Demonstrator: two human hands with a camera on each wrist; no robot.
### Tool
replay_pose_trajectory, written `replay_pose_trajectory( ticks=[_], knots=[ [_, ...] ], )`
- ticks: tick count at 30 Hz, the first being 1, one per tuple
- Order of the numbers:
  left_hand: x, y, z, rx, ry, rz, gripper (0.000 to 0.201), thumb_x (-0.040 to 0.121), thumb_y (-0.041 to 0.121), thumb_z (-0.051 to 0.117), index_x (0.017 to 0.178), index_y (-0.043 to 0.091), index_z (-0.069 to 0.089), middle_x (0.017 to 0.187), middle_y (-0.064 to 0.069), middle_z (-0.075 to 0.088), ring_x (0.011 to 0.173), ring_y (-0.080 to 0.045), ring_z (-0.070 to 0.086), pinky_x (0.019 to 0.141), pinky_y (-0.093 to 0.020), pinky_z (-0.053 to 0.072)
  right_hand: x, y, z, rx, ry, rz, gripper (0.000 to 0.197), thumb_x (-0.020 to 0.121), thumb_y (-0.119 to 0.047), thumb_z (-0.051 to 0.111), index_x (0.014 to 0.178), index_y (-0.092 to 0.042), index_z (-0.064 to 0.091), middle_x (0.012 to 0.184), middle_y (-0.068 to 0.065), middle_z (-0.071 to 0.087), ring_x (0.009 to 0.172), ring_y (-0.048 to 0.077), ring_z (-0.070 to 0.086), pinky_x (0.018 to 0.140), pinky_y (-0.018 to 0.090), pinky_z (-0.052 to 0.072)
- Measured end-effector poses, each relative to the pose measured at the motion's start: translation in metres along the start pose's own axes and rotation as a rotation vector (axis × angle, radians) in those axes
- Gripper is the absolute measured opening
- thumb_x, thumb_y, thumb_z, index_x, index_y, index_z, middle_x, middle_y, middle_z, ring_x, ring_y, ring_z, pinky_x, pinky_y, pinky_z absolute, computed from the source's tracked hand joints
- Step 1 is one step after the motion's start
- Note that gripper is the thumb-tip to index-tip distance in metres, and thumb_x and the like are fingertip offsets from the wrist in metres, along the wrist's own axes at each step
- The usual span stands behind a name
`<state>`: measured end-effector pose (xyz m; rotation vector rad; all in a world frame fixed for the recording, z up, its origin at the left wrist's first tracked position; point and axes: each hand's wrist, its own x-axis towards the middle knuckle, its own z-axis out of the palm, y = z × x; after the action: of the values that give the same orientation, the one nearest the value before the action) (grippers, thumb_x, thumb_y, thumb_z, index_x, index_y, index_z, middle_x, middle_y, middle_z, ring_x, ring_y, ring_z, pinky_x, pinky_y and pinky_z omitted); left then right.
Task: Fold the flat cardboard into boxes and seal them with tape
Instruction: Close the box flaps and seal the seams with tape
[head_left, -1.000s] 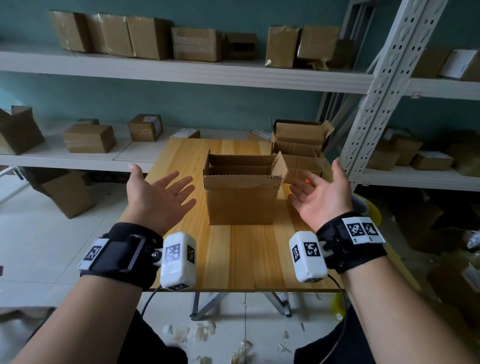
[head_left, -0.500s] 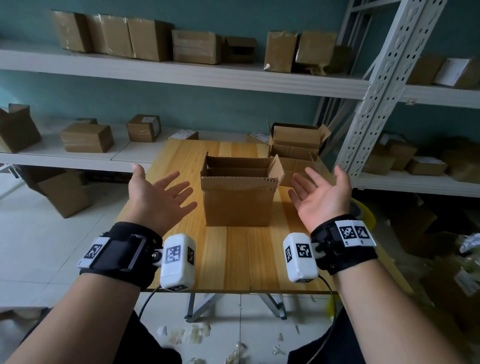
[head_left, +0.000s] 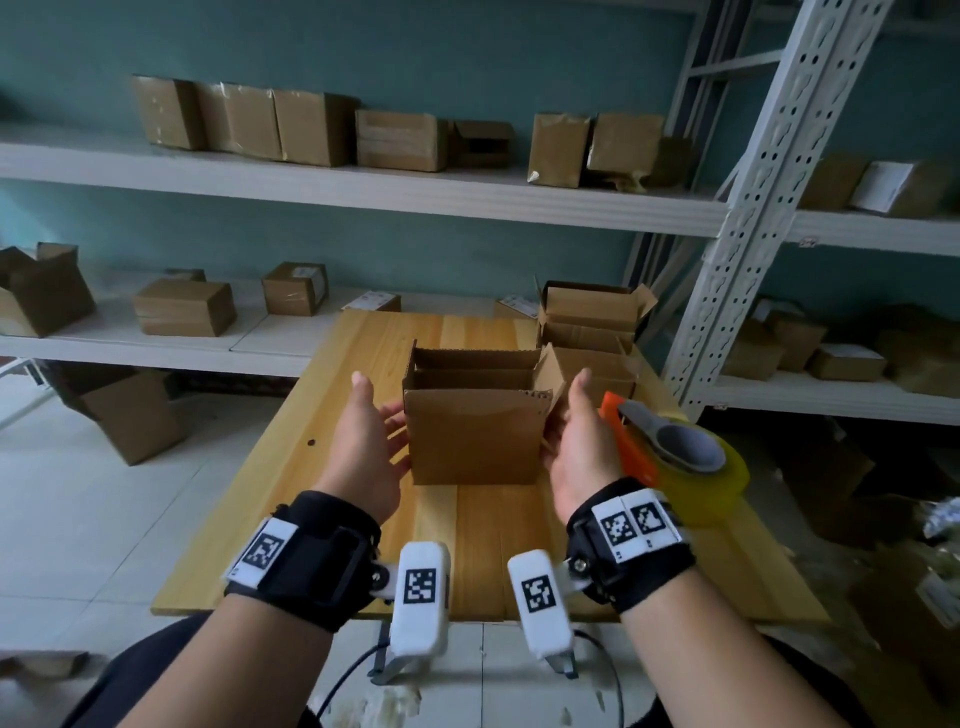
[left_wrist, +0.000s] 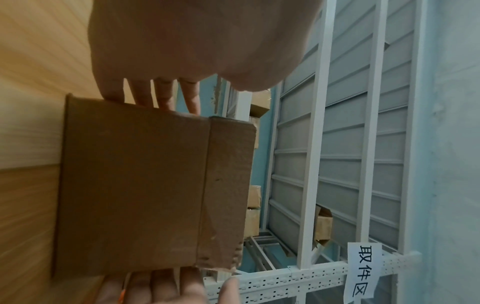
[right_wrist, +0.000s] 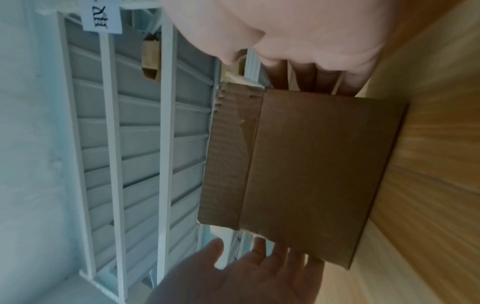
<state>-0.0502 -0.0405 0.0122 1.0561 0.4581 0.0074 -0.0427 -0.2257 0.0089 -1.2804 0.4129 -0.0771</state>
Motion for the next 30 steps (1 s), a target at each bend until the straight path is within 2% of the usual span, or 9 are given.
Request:
replay_pose_trajectory(
  ticks=[3, 8, 11, 12, 16, 20, 24, 26, 30],
  knots=[
    [0.0, 0.005, -0.001, -0.018, 0.002, 0.039, 0.062, 0.107, 0.067, 0.033, 0.115, 0.013, 0.064, 0.12, -0.008, 0.072, 0.117, -0.024, 0.065, 0.11, -0.046, 0.046, -0.021, -0.012, 0.011, -0.072, -0.001, -0.027, 0.098, 0.082, -0.093, 0.035, 0.148, -0.023, 0.053, 0.147, 0.007, 0.061, 0.137, 0.028, 0.056, 0.12, 0.056, 0.038],
    [0.008, 0.019, 0.001, -0.079, -0.065, 0.134, 0.054, 0.114, 0.05, 0.036, 0.127, 0.009, 0.068, 0.107, -0.007, 0.077, 0.114, -0.027, 0.068, 0.093, -0.035, 0.052, -0.03, -0.023, 0.021, -0.065, -0.075, -0.078, 0.131, 0.055, -0.11, 0.036, 0.158, -0.028, 0.042, 0.16, 0.004, 0.049, 0.147, 0.026, 0.046, 0.124, 0.056, 0.031],
    [0.013, 0.028, 0.011, -0.134, -0.175, 0.198, 0.053, 0.115, 0.037, 0.041, 0.16, 0.009, 0.044, 0.138, -0.021, 0.064, 0.135, -0.037, 0.055, 0.122, -0.04, 0.04, -0.042, -0.041, 0.037, -0.059, -0.129, -0.132, 0.093, 0.09, -0.088, 0.027, 0.164, -0.031, 0.026, 0.172, 0.0, 0.026, 0.157, 0.024, 0.027, 0.127, 0.049, 0.018],
    [0.015, 0.033, 0.015, -0.15, -0.198, 0.213, 0.053, 0.115, 0.037, 0.04, 0.16, 0.008, 0.044, 0.139, -0.023, 0.06, 0.135, -0.039, 0.054, 0.124, -0.04, 0.036, -0.042, -0.047, 0.042, -0.061, -0.146, -0.169, 0.084, 0.096, -0.082, 0.024, 0.165, -0.033, 0.025, 0.173, -0.001, 0.022, 0.158, 0.023, 0.023, 0.126, 0.049, 0.017],
    [0.029, 0.058, 0.029, -0.134, -0.229, 0.305, 0.041, 0.114, 0.039, 0.045, 0.127, 0.01, 0.071, 0.113, -0.005, 0.08, 0.116, -0.02, 0.069, 0.111, -0.036, 0.05, -0.034, -0.062, 0.059, -0.043, -0.206, -0.282, 0.073, 0.101, -0.075, 0.023, 0.164, -0.038, 0.025, 0.173, -0.006, 0.021, 0.158, 0.019, 0.021, 0.125, 0.048, 0.016],
    [0.047, 0.08, 0.039, -0.089, -0.186, 0.386, 0.034, 0.107, 0.039, 0.06, 0.126, 0.015, 0.073, 0.126, -0.002, 0.077, 0.123, -0.018, 0.068, 0.115, -0.039, 0.049, -0.017, -0.07, 0.07, -0.094, -0.222, -0.344, 0.073, 0.1, -0.075, 0.03, 0.163, -0.037, 0.029, 0.17, -0.007, 0.031, 0.154, 0.019, 0.029, 0.12, 0.044, 0.023],
    [0.061, 0.089, 0.048, -0.05, -0.205, 0.394, 0.029, 0.108, 0.038, 0.06, 0.121, 0.018, 0.075, 0.124, -0.002, 0.078, 0.121, -0.018, 0.069, 0.11, -0.035, 0.052, 0.009, -0.086, 0.081, -0.185, -0.226, -0.367, 0.078, 0.098, -0.077, 0.037, 0.16, -0.03, 0.036, 0.166, -0.003, 0.038, 0.15, 0.022, 0.037, 0.109, 0.04, 0.03],
    [0.073, 0.092, 0.048, 0.012, -0.147, 0.401, 0.026, 0.106, 0.042, 0.061, 0.119, 0.024, 0.075, 0.124, 0.004, 0.077, 0.118, -0.014, 0.069, 0.109, -0.033, 0.051, 0.026, -0.089, 0.086, -0.254, -0.256, -0.325, 0.084, 0.094, -0.079, 0.043, 0.16, -0.027, 0.037, 0.164, 0.0, 0.04, 0.149, 0.023, 0.039, 0.113, 0.043, 0.033],
    [0.104, 0.089, 0.043, 0.195, -0.011, 0.377, 0.029, 0.102, 0.053, 0.063, 0.101, 0.026, 0.076, 0.109, 0.006, 0.07, 0.102, -0.013, 0.064, 0.103, -0.035, 0.054, 0.066, -0.079, 0.098, -0.3, -0.324, -0.263, 0.09, 0.092, -0.072, 0.057, 0.162, -0.021, 0.033, 0.165, 0.001, 0.038, 0.15, 0.021, 0.038, 0.111, 0.034, 0.032]
  ],
)
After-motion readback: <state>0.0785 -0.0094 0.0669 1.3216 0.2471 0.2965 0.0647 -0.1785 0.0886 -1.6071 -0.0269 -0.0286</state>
